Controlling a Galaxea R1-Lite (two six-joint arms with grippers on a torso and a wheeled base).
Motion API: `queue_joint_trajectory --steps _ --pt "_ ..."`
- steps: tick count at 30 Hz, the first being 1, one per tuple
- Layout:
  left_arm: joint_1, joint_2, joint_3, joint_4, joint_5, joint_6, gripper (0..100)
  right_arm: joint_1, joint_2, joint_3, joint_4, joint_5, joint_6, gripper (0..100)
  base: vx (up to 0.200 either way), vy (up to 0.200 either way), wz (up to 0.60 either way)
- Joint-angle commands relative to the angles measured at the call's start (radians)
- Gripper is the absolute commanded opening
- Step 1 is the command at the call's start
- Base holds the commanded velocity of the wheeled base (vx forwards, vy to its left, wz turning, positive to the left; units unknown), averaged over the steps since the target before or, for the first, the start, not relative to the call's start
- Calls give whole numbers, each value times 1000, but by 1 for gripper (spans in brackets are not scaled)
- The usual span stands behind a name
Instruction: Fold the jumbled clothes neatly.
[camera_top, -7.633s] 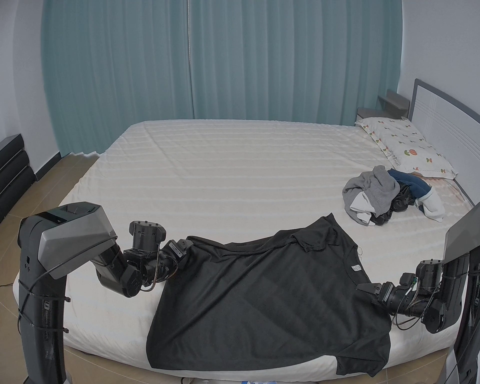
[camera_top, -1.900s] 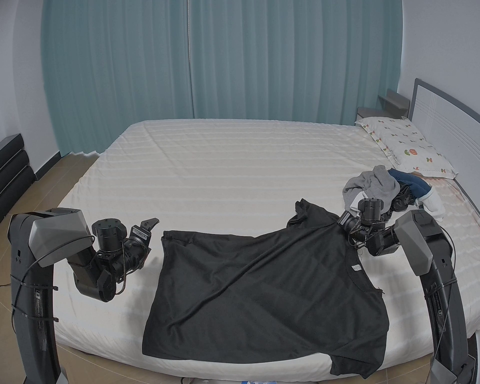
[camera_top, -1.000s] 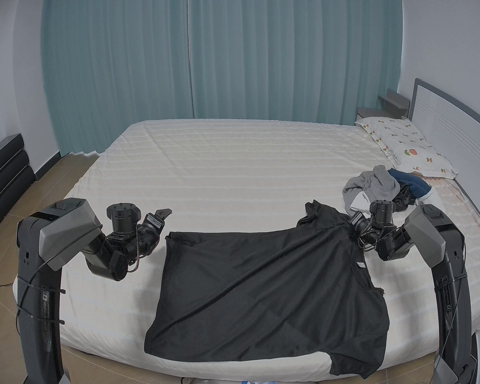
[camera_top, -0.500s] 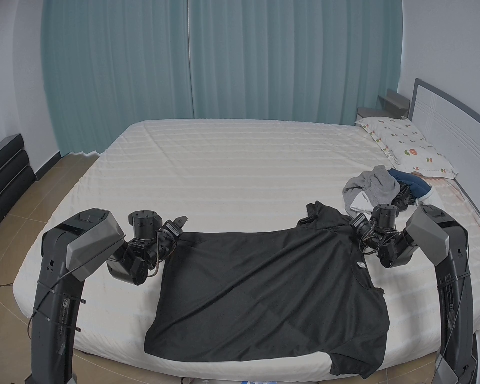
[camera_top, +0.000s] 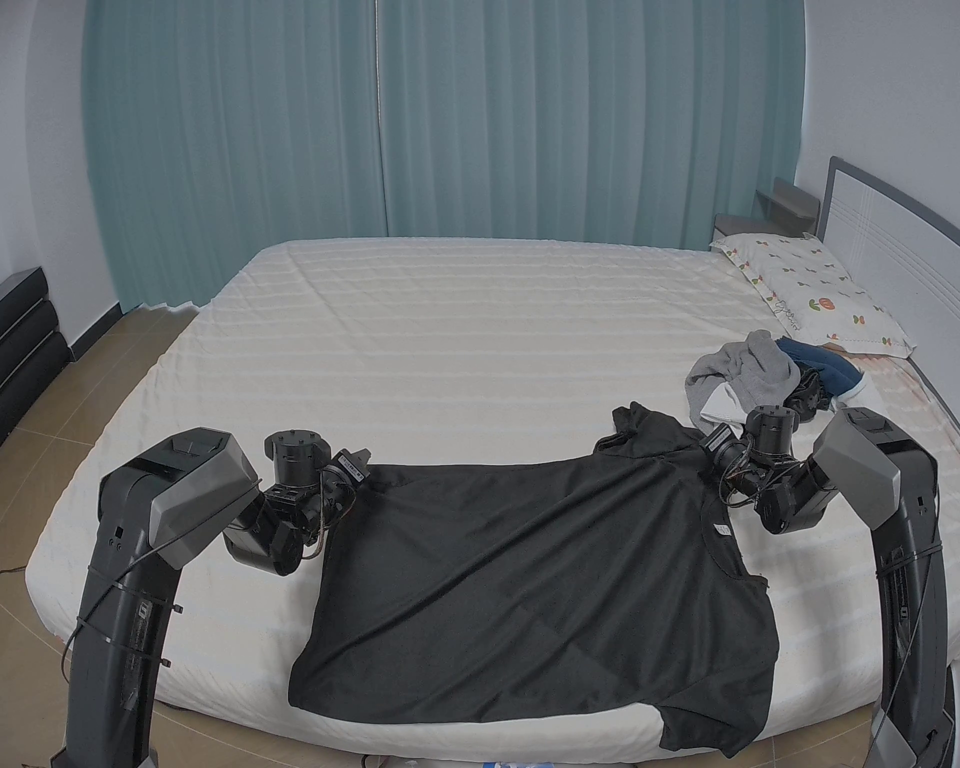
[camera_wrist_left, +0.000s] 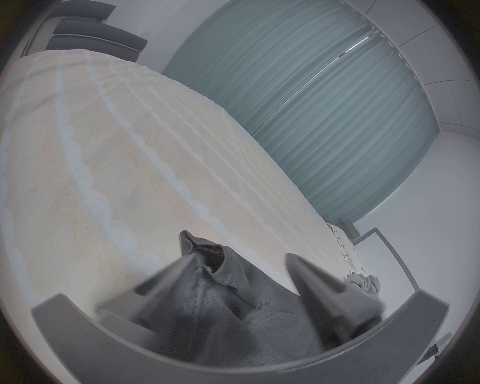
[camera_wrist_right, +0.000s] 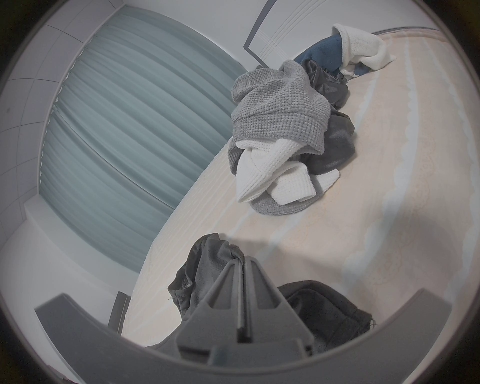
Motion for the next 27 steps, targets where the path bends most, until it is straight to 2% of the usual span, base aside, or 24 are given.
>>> queue_joint_trajectory --steps 1,10,21,27 --pt "-1 7 -3 -7 4 0 0 -1 -3 3 -2 0 0 0 0 0 0" --pt "24 62 -109 -66 144 -8 0 -10 0 2 -64 -3 5 0 0 0 0" --pt "33 104 -186 -40 147 -8 0 -11 15 -17 -80 -3 37 0 0 0 0" --pt "36 104 -189 -34 147 -9 0 -15 21 -18 -178 -10 60 0 0 0 0"
